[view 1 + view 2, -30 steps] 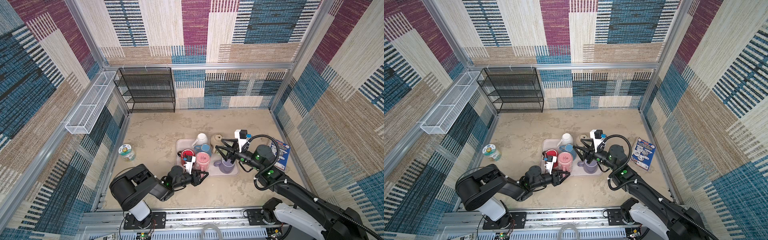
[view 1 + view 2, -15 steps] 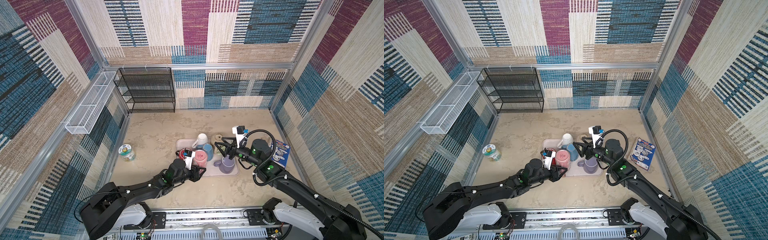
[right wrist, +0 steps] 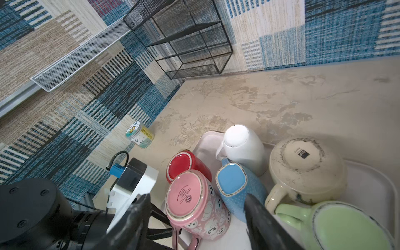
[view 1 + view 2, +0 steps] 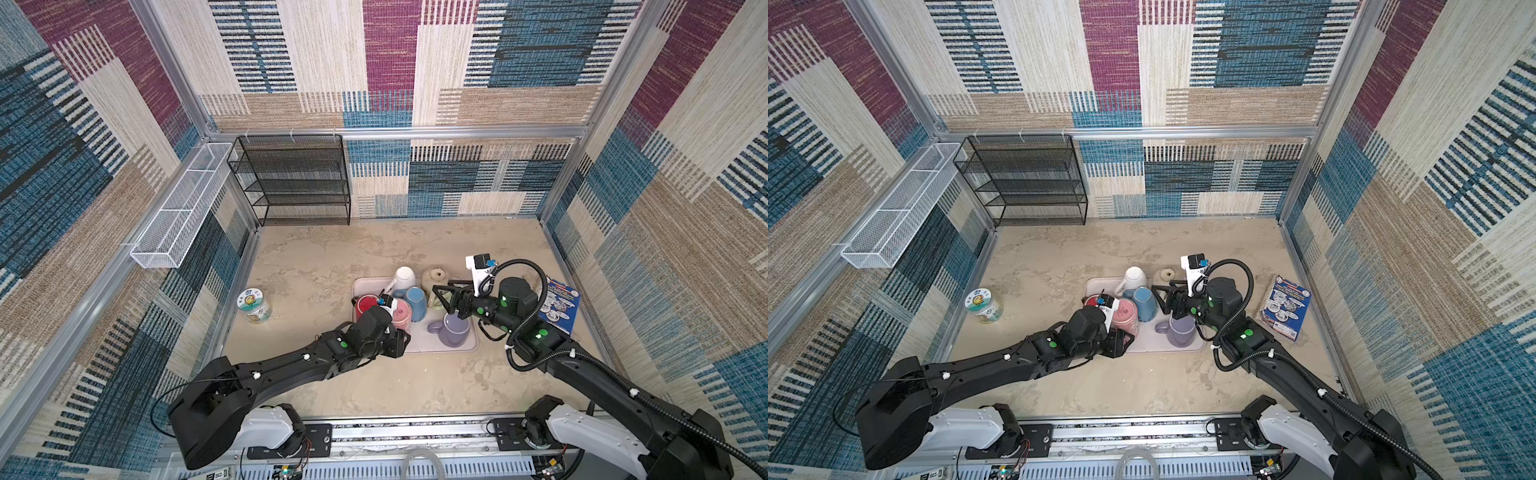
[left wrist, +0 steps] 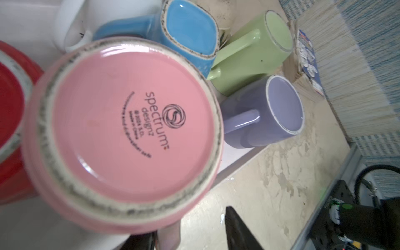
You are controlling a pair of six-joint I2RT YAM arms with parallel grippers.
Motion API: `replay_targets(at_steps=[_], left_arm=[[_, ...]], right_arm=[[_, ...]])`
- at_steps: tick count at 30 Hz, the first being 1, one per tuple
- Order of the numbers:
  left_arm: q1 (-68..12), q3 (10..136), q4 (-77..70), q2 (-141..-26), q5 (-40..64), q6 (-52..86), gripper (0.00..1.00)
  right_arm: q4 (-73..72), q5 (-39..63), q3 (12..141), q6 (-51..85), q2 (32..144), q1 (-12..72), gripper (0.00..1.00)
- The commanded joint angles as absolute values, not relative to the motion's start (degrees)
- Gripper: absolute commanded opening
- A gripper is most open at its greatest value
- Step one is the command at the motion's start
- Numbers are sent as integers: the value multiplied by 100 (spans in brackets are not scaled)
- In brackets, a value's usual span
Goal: Turn the mug right side up
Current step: Place the mug on the tray, then pick up the mug from the tray.
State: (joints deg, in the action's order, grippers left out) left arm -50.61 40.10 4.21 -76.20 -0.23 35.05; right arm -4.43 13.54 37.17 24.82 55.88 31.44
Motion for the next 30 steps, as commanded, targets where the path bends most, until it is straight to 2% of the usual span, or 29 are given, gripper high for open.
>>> replay_targets(at_steps=[1,8,30], left_arm=[[-5157,4483,1563,-7900,-850,3753,54],[-5241,5179,2450,-8504,-1303,3817,51],[-5248,6246,3242,-9584,-1832,3694,39]], right_arm=[[-361,974,3745,2721,5512,3153,71],[-425,915,3604,2865,5198,3149,71],[-705,995,3267,2856,4959,3145,68]])
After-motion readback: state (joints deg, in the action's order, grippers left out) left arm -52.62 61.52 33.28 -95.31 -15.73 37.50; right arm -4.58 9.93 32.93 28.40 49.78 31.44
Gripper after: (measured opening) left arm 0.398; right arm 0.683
